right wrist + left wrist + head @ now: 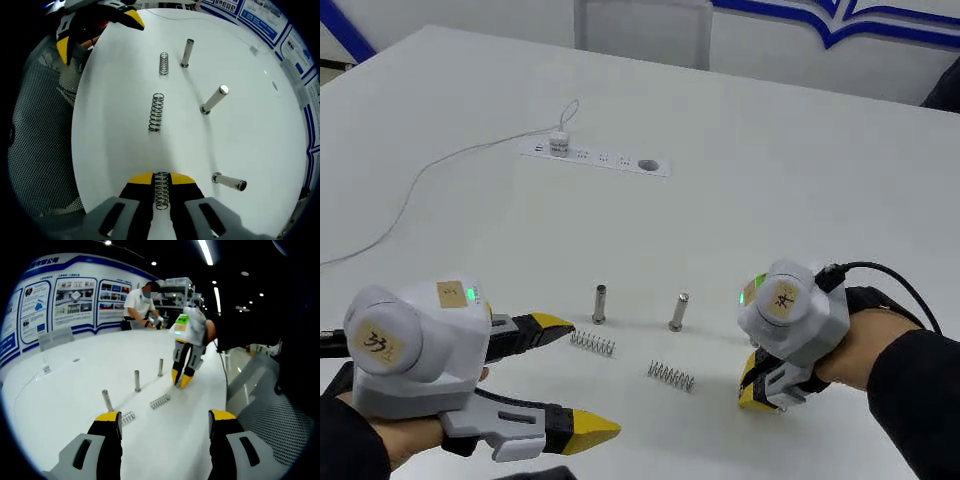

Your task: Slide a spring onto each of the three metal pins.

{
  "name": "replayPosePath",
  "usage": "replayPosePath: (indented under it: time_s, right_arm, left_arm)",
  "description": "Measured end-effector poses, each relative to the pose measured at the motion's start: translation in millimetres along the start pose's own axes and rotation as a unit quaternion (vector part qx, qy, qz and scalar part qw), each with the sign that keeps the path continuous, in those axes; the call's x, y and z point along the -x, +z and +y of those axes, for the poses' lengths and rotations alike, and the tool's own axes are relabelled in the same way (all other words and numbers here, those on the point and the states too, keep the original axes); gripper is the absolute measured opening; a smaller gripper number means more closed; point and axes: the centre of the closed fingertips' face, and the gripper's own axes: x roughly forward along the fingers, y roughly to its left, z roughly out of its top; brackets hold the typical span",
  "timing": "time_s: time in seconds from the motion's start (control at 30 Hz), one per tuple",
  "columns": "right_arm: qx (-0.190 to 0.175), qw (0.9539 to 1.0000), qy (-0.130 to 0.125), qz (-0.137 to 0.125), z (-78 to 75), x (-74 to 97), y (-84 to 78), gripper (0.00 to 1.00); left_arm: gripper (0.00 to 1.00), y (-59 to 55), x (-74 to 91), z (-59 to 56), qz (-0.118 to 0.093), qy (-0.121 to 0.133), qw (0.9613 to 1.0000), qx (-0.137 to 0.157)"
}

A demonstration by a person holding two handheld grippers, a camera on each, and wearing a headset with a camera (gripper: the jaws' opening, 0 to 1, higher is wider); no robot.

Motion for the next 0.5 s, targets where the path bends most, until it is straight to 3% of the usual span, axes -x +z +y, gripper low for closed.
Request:
replayPosePath:
  time_s: [0.2,0.5]
  right_arm:
    - [-0.038,0.9979,-0.025,-0.046,-5.7,15.4,4.7,0.12]
    - [-0.110,0.9855,-0.063,-0.113,-13.8,33.4,-1.1,0.12]
  left_arm:
    - [0.72,-0.9,-1.9,-3.8,0.004,-0.008,1.0000,-0.003]
    - [0.72,-3.8,-4.8,-10.0,0.012,-0.021,0.9997,-0.007]
